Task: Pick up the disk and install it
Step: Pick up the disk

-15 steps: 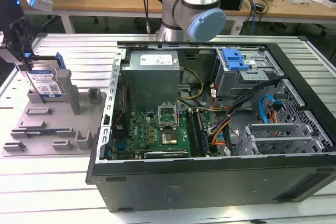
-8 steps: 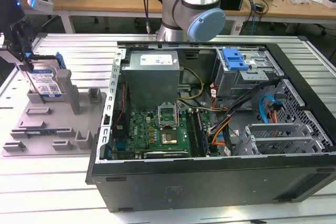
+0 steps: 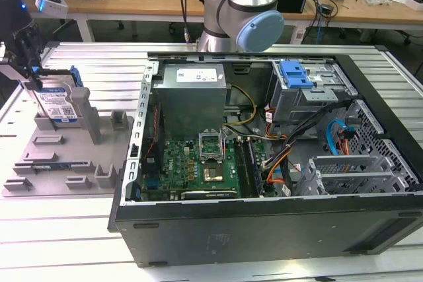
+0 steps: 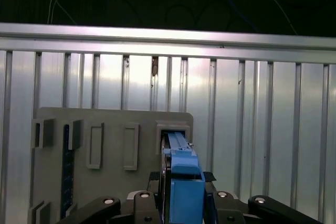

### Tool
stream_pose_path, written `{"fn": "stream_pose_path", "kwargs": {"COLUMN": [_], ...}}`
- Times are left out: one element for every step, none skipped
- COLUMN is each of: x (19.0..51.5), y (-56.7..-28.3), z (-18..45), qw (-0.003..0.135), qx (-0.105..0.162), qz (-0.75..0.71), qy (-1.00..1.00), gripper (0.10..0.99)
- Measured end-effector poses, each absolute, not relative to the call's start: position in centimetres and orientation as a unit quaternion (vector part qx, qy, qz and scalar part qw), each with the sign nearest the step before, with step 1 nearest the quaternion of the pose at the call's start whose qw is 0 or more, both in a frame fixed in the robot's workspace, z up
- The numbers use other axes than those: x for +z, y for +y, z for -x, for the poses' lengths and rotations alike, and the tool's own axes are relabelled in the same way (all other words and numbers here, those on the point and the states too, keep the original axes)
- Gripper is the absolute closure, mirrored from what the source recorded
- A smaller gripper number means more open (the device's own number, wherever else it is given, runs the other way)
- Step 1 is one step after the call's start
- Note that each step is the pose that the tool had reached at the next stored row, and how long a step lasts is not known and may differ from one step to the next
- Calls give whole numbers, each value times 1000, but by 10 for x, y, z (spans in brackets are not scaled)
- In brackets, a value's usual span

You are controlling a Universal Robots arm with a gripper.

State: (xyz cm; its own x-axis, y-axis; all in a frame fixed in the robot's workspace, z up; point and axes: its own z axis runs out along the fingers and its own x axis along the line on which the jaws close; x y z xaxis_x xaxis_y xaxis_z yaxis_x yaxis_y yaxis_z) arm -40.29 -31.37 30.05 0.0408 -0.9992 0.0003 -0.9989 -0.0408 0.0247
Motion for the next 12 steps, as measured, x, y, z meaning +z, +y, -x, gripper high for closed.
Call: {"fn": "stream_pose_path", "kwargs": {"x": [300, 300, 300, 300, 300, 300, 300, 300, 300, 300, 300, 300], "y": [-314, -314, -314, -314, -314, -314, -314, -314, -314, -314, -314, -314], "z": [403, 403, 403, 403, 403, 403, 403, 403, 403, 403, 403, 403], "qw": [9, 9, 9, 9, 9, 9, 9, 9, 9, 9, 9, 9], "qx": [-8, -8, -8, -8, -8, -8, -8, -8, -8, -8, -8, -8], "qz": [-721, -721, -721, -721, -721, -721, -721, -721, -721, -721, -721, -721], "qy": [-693, -693, -693, -693, -693, -693, -693, -693, -693, -693, -693, -693], "gripper": [690, 690, 690, 690, 690, 706, 718, 718, 718, 718, 718, 718]}}
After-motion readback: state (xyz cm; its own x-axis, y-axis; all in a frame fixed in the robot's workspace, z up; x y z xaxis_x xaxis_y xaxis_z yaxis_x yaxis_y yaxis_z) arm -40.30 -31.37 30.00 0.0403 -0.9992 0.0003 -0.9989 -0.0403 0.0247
